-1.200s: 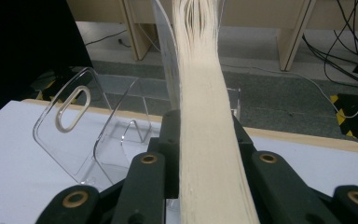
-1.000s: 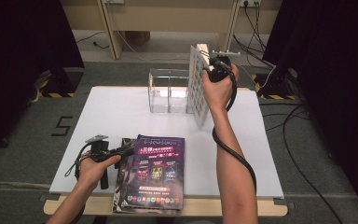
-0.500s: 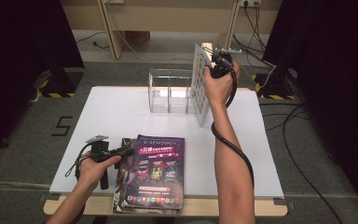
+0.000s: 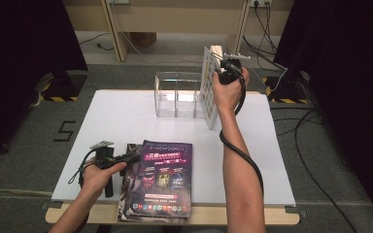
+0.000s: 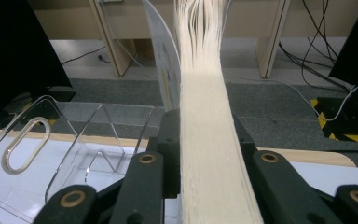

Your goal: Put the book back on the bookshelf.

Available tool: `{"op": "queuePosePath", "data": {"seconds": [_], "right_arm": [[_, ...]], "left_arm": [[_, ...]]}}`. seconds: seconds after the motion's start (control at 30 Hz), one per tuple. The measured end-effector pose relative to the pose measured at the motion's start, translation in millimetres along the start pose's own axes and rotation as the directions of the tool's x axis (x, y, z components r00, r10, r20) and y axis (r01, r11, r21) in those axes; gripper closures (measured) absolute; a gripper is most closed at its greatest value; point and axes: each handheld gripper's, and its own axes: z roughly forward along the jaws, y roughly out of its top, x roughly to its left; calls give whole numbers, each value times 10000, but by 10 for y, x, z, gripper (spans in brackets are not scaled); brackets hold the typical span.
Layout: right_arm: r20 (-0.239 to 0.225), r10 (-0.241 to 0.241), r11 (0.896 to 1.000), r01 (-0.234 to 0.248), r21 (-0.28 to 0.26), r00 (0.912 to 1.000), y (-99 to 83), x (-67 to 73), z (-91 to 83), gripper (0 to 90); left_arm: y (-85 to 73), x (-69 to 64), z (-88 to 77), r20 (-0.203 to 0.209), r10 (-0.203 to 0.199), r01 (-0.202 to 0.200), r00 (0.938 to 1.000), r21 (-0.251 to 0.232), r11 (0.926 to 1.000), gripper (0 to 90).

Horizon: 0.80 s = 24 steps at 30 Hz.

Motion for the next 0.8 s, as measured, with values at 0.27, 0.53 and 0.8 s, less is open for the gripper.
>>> {"op": "queuePosePath", "data": {"seconds": [0.27, 0.53, 0.8], "right_arm": [[-132, -88, 10000, 88, -9, 9999, -14, -14, -82, 690], [-226, -128, 9999, 129, 36, 9997, 37, -31, -213, 682], [-403, -9, 9987, 30, 508, 9992, 15, -41, -202, 681]], "left_arm": [[-1, -17, -7, 24, 39, -39, 10000, 1, 10000, 535], [-8, -26, 2, 18, 74, -74, 10000, 49, 10000, 534], [-7, -32, 2, 36, 94, -95, 9999, 63, 9999, 534]]}}
